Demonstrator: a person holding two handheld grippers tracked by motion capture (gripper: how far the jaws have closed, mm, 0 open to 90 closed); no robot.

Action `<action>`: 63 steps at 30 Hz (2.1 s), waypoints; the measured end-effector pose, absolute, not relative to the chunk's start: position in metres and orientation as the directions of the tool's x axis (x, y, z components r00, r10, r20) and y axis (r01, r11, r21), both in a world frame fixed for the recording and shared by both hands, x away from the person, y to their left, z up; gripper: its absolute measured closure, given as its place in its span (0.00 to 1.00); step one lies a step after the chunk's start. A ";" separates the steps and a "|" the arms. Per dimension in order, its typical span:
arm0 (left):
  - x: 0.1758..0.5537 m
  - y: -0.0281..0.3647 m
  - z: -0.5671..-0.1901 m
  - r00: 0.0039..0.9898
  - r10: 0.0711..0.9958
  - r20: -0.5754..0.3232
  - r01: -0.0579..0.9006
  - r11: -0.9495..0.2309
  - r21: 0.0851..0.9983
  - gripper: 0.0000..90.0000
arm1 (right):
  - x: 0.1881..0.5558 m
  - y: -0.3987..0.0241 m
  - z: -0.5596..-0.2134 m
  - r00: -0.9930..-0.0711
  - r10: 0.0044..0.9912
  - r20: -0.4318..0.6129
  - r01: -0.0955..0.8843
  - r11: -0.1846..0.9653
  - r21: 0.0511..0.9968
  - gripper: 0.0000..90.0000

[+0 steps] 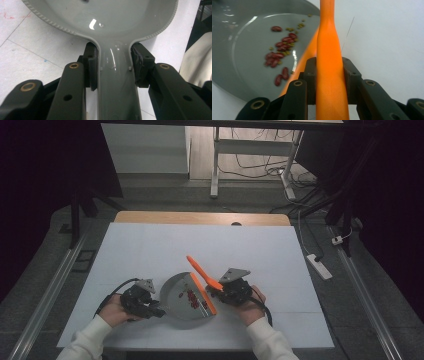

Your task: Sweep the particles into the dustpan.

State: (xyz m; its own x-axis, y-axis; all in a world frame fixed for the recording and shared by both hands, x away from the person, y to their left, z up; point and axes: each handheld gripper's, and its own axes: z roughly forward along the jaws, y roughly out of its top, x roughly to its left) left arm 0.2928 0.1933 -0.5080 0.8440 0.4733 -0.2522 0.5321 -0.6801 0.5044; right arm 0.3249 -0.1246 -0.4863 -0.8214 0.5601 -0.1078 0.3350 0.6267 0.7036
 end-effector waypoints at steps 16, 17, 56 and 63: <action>0.292 0.194 -0.510 0.843 0.472 -0.259 0.534 -0.672 0.512 0.69 | 0.313 -0.117 -0.466 -0.861 0.503 -0.075 0.266 0.571 0.776 0.78; 0.291 0.194 -0.510 0.845 0.469 -0.257 0.531 -0.677 0.510 0.69 | 0.314 -0.121 -0.463 -0.853 0.515 -0.086 0.265 0.568 0.779 0.78; 0.270 0.188 -0.512 0.854 0.451 -0.260 0.518 -0.690 0.505 0.69 | 0.273 -0.145 -0.475 -0.863 0.505 0.003 0.332 0.563 0.757 0.78; 0.270 0.189 -0.514 0.856 0.450 -0.256 0.514 -0.681 0.522 0.69 | 0.281 -0.164 -0.467 -0.827 0.562 -0.012 0.339 0.515 0.787 0.78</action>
